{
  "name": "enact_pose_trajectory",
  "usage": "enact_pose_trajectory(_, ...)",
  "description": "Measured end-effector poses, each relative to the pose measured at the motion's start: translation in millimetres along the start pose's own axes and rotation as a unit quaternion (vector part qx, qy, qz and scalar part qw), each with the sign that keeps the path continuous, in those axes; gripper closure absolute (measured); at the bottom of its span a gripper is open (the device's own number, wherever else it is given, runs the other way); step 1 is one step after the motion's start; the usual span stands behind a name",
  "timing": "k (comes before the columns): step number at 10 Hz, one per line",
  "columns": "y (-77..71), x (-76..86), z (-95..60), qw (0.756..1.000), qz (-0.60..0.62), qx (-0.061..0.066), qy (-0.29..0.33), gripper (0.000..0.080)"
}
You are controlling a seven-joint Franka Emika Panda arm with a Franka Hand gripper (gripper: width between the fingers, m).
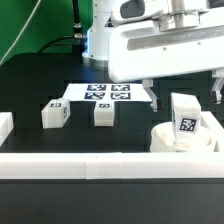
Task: Assemble stool
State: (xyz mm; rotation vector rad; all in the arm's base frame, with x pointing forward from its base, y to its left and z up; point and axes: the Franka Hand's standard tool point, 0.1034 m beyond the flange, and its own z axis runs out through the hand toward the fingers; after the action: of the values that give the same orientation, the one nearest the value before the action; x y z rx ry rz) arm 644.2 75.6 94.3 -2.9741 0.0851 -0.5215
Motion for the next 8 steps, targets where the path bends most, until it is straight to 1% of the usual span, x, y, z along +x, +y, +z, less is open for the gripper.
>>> enact_pose_trajectory(1, -1.7, 3.4, -6.5, 1.0, -0.001, 0.001, -0.004, 0.0154)
enact_pose_trajectory(3, -5.3, 10.8, -20.1, 1.0, -0.004, 0.004, -0.018, 0.0151)
enact_pose_trajectory(4, -7.0, 19.8, -27.5, 0.999, -0.01, 0.007, -0.034, 0.015)
enact_pose_trajectory(5, -7.2, 24.9, -27.6, 1.0, -0.009, 0.007, -0.025, 0.015)
enact_pose_trajectory(6, -7.1, 18.9, -25.1, 0.999, -0.009, 0.008, -0.041, 0.015)
enact_pose_trajectory(7, -6.9, 19.8, -25.1, 0.999, -0.009, 0.008, -0.039, 0.015)
enact_pose_trajectory(8, -3.8, 14.8, -22.1, 0.998, -0.024, 0.008, -0.055, 0.015)
